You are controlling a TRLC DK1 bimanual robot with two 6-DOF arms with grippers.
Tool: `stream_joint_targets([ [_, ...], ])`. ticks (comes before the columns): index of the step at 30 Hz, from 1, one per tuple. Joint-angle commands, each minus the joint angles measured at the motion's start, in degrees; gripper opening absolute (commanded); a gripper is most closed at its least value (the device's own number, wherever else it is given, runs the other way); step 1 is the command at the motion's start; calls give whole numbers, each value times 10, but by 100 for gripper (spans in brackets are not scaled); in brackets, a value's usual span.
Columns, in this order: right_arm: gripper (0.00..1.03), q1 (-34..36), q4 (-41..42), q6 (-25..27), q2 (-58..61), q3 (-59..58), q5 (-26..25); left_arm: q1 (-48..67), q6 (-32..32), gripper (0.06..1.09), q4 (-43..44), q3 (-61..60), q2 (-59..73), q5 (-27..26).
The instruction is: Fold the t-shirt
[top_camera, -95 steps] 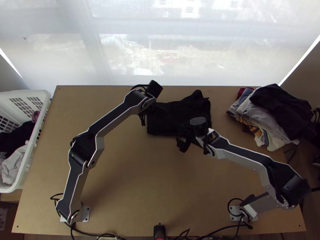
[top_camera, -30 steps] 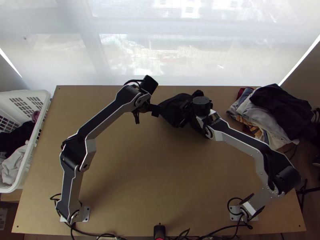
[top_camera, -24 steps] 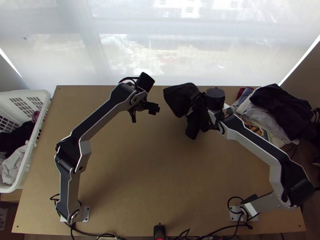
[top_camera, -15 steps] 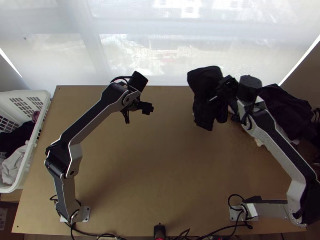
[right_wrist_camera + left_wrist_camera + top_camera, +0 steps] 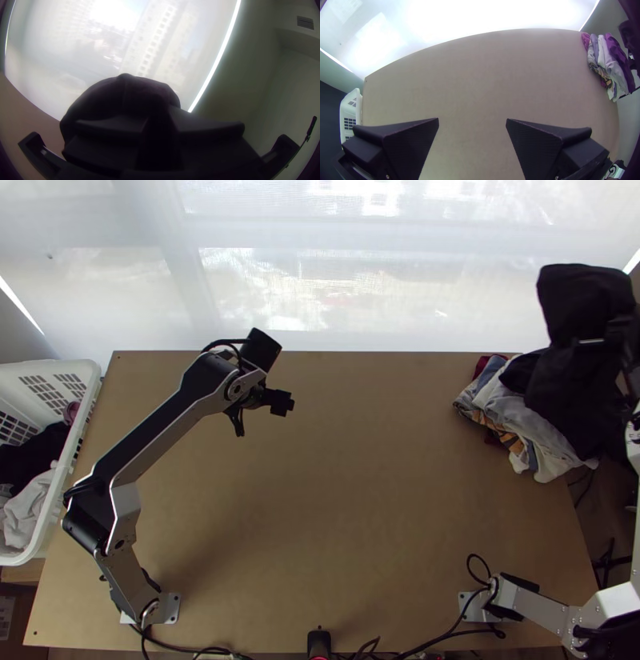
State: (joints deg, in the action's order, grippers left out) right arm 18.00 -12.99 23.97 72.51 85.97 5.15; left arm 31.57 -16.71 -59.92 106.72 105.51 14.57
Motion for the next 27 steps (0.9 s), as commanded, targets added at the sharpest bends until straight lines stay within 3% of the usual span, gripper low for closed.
stream_joint_targets([
  [1, 3, 208, -12, -16, 8, 51, 105, -1, 0, 104, 2, -29, -19, 3],
  [6, 3, 310, -10, -28, 33, 60, 159, -1, -1, 104, 6, -56, -28, 4],
  [13, 3, 342, 12, -24, 60, 17, 174, -9, 0, 104, 13, -77, -32, 4],
  [18, 3, 293, 41, -36, 87, -13, 165, -23, 3, 104, 13, -83, -38, 4],
  [27, 3, 154, 81, -65, 168, -49, 71, -79, 17, 104, 14, -119, -60, 4],
])
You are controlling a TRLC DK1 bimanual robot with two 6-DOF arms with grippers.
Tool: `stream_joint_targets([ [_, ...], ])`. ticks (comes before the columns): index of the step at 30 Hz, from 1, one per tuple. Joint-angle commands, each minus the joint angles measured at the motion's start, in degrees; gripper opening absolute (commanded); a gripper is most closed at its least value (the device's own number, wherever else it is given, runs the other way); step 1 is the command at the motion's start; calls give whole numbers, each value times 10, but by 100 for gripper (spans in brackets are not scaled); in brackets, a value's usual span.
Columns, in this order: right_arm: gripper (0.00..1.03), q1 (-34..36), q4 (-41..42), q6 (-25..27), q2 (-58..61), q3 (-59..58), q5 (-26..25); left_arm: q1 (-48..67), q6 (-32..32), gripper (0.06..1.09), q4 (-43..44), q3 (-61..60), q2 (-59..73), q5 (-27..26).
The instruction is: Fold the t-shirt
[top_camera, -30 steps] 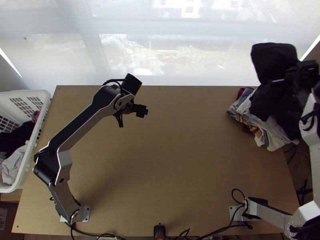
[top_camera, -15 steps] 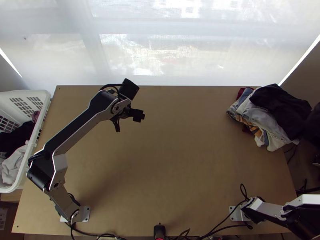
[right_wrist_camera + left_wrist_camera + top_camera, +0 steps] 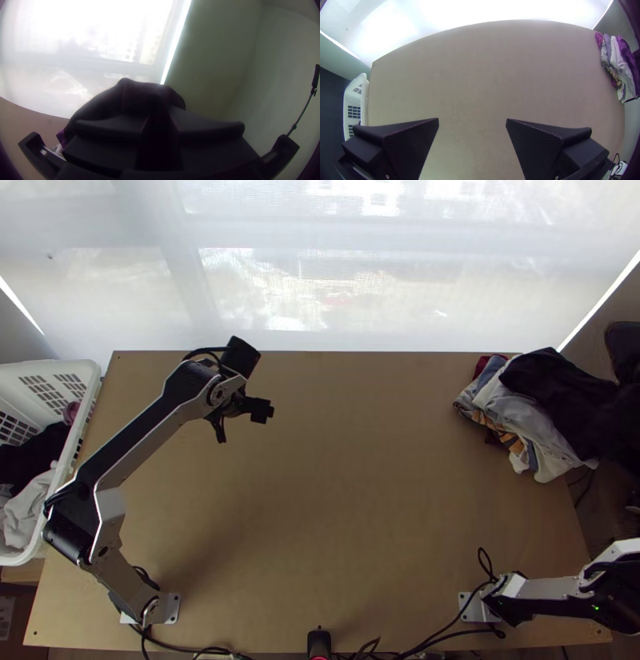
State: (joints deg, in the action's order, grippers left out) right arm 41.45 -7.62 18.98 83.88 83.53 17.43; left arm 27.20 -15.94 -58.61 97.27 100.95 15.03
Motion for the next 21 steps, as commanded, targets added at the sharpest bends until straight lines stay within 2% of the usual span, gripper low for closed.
stream_joint_targets([
  [1, 3, -91, 28, -18, 66, -24, -60, -41, 9, 104, 1, -28, -16, -1],
  [8, 3, -144, 45, -48, 118, -18, -92, -65, 14, 104, 10, -60, -34, -1],
  [21, 3, -197, 46, -75, 160, -20, -107, -68, 8, 104, 14, -66, -38, -1],
])
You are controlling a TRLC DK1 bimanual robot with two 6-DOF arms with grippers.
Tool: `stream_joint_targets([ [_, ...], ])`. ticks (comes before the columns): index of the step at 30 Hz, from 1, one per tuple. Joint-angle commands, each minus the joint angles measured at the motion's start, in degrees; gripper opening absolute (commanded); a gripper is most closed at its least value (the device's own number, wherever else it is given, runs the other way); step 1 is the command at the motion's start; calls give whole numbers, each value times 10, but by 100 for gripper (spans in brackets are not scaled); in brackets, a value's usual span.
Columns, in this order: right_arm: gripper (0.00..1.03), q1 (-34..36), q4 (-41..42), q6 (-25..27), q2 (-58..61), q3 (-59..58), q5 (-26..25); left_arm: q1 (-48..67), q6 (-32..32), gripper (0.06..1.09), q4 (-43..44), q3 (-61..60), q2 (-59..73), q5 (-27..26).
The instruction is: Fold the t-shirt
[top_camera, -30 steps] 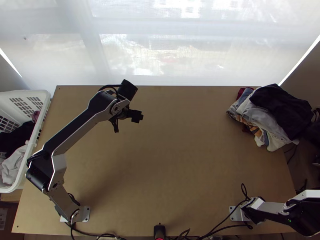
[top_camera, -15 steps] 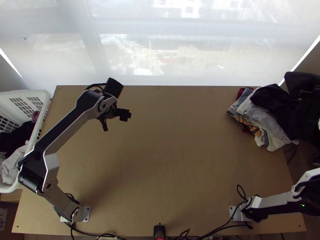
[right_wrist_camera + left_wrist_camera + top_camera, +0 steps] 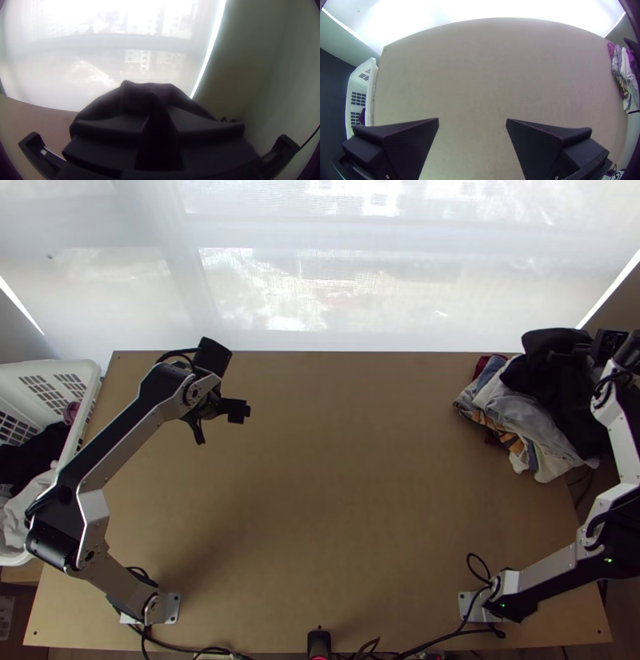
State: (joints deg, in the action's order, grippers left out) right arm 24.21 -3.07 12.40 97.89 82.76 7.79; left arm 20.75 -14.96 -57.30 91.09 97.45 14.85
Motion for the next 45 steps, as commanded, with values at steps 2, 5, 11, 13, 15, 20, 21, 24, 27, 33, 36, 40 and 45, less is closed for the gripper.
stream_joint_targets([
  [2, 3, -25, 1, -12, 16, -30, -10, -5, -1, 104, 1, -4, -3, 1],
  [5, 3, -26, 2, -13, 1, -63, -10, -8, 0, 104, 1, -5, -3, 1],
  [11, 3, -38, 69, -17, -56, -194, -10, -5, -1, 104, 7, 1, -1, 1],
  [13, 3, -43, 79, -11, -71, -233, -11, -3, -2, 104, 10, 1, -1, 1],
  [15, 3, -43, 79, -6, -88, -269, -11, 0, -2, 104, 12, 1, -1, 1],
  [20, 7, -43, 86, 5, -149, -345, -11, 1, -3, 104, 12, 1, -3, 0],
  [21, 7, -43, 92, 7, -163, -357, -11, 1, -3, 104, 12, 1, -3, 0],
  [24, 13, -42, 98, 18, -184, -369, -10, 2, -5, 104, 12, 1, -4, 0],
  [27, 43, -36, 98, 24, -193, -365, -11, 6, -9, 104, 12, 0, -4, 0],
  [33, 98, -27, 83, 24, -197, -329, -11, 10, -11, 104, 12, 1, -5, 0],
  [36, 98, -28, 73, 23, -203, -309, -10, 9, -10, 104, 12, 0, -7, 0],
  [40, 98, -42, 63, 17, -225, -290, -10, 7, -9, 104, 12, -3, -9, 0],
  [45, 98, -51, 61, -28, -256, -252, -11, 9, -10, 104, 12, -12, -9, 0],
])
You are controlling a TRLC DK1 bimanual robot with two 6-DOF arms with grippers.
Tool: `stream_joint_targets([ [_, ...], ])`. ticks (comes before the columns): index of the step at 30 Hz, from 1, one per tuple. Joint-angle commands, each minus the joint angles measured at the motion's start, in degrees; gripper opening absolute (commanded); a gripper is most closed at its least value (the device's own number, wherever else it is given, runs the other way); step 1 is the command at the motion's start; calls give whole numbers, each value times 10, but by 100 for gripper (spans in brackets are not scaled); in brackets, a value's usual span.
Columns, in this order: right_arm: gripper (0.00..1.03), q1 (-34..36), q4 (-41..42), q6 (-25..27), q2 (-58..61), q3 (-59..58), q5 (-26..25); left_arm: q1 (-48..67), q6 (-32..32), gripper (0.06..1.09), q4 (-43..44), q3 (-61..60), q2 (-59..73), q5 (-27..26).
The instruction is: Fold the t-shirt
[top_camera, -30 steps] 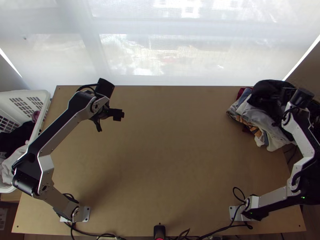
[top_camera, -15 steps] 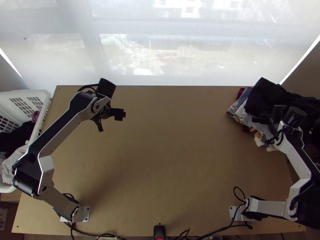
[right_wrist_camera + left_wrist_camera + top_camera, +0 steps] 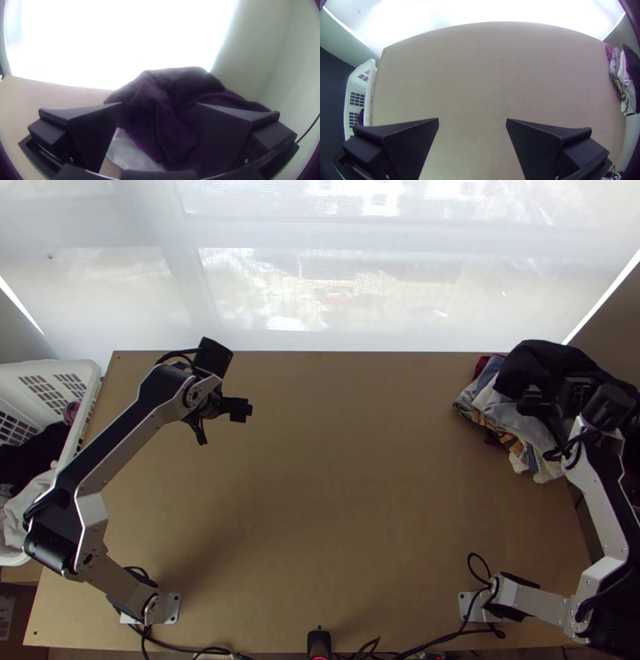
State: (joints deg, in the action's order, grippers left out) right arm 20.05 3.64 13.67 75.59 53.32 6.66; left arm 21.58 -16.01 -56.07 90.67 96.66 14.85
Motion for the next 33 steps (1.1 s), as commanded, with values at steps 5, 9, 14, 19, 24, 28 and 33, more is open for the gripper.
stream_joint_targets([
  [5, 98, -5, 14, -67, 19, 122, 0, -1, 4, 104, 0, -11, -1, 1],
  [9, 98, 2, 54, -62, 103, 146, -3, 0, 2, 104, 2, -11, 0, 1],
  [14, 98, 21, 112, -53, 207, 128, -16, -1, 0, 104, -3, -21, -4, 1],
  [19, 98, 34, 124, -44, 288, 102, -18, -4, 6, 104, -3, -48, -19, 8],
  [24, 98, 35, 162, -39, 322, 54, -19, -6, 13, 104, -4, -59, -27, 14],
  [28, 98, 42, 170, -37, 344, 35, -20, -7, 22, 104, -4, -59, -31, 16],
  [33, 98, 55, 227, -30, 358, -40, -20, -4, 25, 104, -5, -58, -31, 17],
])
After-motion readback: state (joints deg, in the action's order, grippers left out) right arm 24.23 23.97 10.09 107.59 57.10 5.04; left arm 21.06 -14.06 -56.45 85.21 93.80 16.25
